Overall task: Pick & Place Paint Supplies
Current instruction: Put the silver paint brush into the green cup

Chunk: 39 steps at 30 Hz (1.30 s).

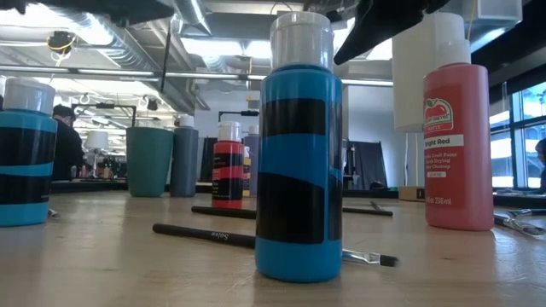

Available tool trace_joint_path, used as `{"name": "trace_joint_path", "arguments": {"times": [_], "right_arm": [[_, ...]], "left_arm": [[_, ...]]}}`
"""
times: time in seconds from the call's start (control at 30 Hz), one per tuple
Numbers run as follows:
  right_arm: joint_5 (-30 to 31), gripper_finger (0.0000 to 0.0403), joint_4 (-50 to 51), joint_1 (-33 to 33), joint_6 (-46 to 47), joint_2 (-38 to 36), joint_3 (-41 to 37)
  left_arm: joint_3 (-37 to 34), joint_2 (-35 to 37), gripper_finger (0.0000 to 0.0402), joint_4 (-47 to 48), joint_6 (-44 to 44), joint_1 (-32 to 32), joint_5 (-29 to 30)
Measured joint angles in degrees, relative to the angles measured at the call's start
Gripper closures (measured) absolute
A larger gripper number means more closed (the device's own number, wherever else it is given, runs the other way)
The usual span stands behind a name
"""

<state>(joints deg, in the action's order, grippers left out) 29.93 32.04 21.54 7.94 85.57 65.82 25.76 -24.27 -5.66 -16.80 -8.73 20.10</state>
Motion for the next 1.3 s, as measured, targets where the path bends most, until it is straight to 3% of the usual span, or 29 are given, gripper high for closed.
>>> {"name": "trace_joint_path", "arguments": {"times": [0.43,0.7,0.87,1.3], "right_arm": [[-0.1,0.0119,-5.5,-3.6,-1.0,0.2,-4.2],[-0.1,0.0119,-5.8,-3.6,-1.4,0.2,-4.3],[-0.1,0.0119,-5.7,-3.6,-1.4,0.2,-4.3],[-0.1,0.0119,-8.7,-4.9,-2.4,0.2,-4.3]], "left_arm": [[-13.8,6.7,0.04,-12.5,1.8,-8.2,0.2],[-16.7,6.8,0.04,-15.0,11.0,-14.0,-1.4],[-19.4,6.8,0.04,-16.2,13.7,-15.3,2.3],[-22.7,6.8,0.04,-18.4,12.4,-15.4,2.2]]}}
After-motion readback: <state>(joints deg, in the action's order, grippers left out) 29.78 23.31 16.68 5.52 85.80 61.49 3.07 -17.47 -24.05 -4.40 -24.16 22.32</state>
